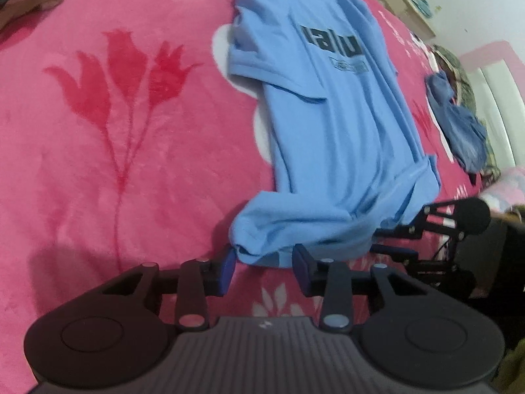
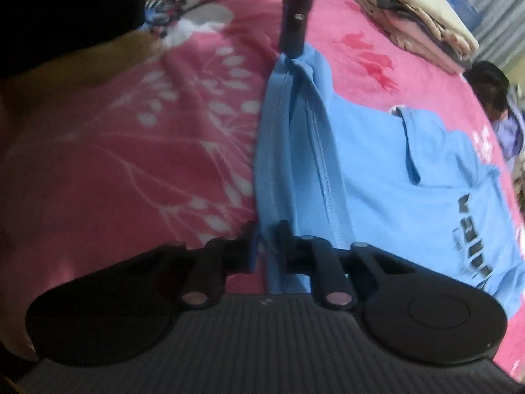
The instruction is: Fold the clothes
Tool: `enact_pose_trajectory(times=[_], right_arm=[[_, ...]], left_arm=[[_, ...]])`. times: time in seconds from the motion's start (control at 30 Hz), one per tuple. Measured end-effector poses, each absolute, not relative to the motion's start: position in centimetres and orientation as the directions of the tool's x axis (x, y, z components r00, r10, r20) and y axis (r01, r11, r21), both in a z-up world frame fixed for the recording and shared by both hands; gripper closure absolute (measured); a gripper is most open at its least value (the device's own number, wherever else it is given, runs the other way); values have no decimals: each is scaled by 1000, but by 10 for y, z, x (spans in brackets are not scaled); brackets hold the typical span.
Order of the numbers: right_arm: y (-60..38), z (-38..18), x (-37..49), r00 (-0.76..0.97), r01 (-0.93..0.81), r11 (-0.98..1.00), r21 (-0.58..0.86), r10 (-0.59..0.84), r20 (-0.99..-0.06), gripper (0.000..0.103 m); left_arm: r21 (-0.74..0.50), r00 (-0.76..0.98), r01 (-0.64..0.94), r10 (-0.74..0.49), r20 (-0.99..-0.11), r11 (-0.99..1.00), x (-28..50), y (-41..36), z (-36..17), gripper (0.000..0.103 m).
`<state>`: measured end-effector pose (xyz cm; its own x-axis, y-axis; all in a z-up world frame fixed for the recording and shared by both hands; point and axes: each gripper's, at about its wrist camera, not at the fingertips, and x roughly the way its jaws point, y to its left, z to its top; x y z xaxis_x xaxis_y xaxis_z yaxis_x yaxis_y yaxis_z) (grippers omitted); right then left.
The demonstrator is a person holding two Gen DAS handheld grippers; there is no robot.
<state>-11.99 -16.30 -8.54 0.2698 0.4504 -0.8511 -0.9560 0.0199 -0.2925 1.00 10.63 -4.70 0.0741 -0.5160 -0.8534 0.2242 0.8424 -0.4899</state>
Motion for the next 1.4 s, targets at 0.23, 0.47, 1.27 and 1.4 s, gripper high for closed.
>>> enact_pose_trajectory(times=[0.23,0.47,1.27,1.4], right_arm=[[-181,-55,-75,211,-953,297,-55,524,-825,102],[-201,-53,-18,149,-821,525,224,575,-805,102],[-241,-66,8,-72,-488,572,659,726,-684,102],[-253,-82,21,-59,-389,616,685,726,-686,102]], left_arm=[[-545,105,159,-563,-820,823,26,117,-45,68],[-601,106,66,-604,-789,797,41,125,-60,68],[-58,230,800,-395,-889,597,-16,39,-7,59],[-87,178,813,-389,-904,576,-6,37,-18,59]])
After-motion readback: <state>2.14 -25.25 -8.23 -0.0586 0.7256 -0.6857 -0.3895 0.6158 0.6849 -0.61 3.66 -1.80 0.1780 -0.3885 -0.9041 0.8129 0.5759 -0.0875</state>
